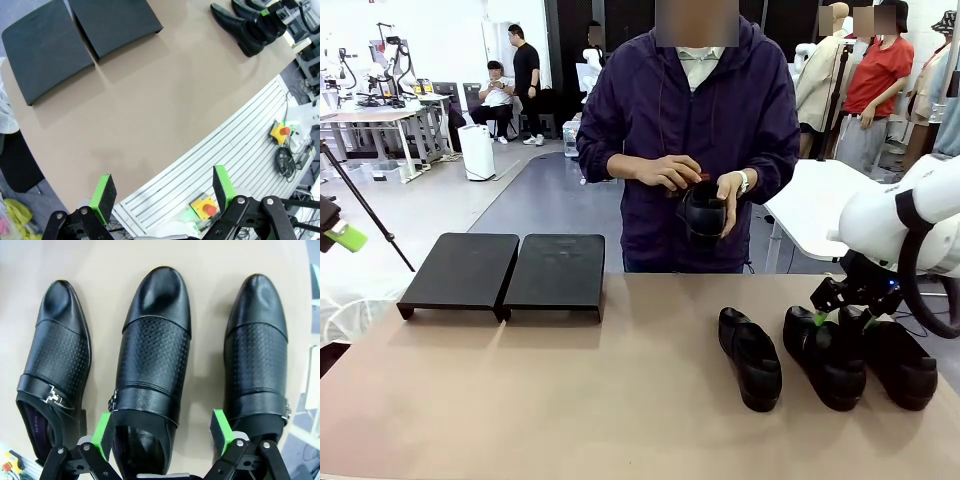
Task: Organize the shoes by placing them on the stand.
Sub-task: Pick up one Shoe and place it in the middle of the table.
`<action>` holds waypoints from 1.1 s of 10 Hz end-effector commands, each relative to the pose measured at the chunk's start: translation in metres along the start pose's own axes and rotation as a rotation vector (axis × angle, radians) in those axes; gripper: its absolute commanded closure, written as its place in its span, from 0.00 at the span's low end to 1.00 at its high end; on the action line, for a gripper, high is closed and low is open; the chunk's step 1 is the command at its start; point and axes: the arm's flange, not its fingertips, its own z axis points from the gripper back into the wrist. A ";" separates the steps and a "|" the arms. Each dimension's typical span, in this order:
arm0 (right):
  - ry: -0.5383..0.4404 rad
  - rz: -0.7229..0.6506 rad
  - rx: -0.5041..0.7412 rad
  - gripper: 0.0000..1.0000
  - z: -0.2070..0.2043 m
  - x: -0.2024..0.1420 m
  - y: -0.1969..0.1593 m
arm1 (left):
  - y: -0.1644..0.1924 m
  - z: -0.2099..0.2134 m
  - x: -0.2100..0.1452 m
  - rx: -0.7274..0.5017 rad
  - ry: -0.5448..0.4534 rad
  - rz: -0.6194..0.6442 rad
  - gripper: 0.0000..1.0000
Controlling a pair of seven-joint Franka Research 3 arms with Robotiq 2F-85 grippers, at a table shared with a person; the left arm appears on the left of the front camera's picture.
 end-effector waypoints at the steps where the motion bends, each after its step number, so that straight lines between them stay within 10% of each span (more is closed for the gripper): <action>1: 0.050 -0.016 -0.050 0.00 0.006 -0.004 0.005 | 0.001 0.002 0.000 -0.006 0.002 -0.011 0.00; 11: 0.195 -0.097 -0.180 0.00 -0.033 -0.013 0.004 | 0.001 0.002 0.000 -0.006 0.002 -0.011 0.00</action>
